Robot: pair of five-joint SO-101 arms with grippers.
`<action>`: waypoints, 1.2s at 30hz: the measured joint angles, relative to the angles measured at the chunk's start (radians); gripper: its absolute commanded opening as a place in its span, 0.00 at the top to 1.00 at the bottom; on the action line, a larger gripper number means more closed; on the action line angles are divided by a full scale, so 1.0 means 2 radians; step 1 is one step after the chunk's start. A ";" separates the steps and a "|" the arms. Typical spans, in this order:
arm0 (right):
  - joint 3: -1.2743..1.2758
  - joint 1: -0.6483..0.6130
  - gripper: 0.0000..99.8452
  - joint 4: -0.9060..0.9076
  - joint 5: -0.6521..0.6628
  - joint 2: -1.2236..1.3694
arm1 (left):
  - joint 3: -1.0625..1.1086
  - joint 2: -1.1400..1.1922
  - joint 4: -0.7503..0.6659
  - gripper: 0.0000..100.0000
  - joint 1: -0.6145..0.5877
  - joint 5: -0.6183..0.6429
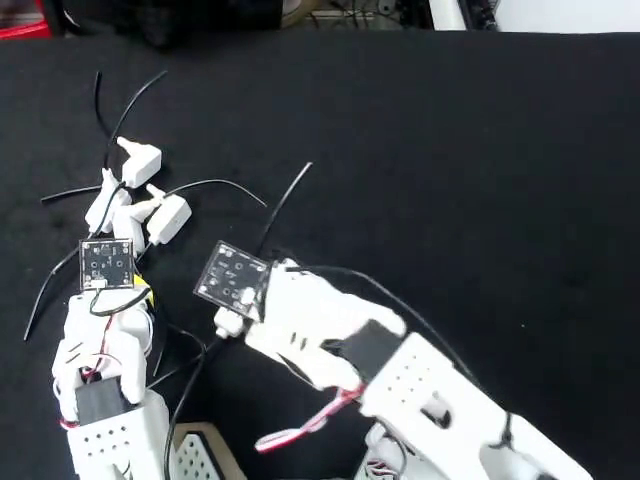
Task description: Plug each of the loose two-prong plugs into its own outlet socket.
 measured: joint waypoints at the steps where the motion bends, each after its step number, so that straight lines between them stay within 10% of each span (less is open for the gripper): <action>1: -0.006 0.000 0.72 0.028 0.000 -0.013 | 0.000 0.000 0.000 0.87 0.000 0.000; 9: -0.006 0.001 0.99 0.131 0.001 -0.042 | 0.000 0.000 0.000 0.88 0.000 0.000; 23: 0.043 0.199 0.96 0.137 0.001 -0.092 | 0.000 0.000 0.000 0.88 0.000 0.000; 36: 0.305 0.272 0.96 0.023 0.001 -0.430 | 0.000 0.000 0.000 0.97 0.000 0.000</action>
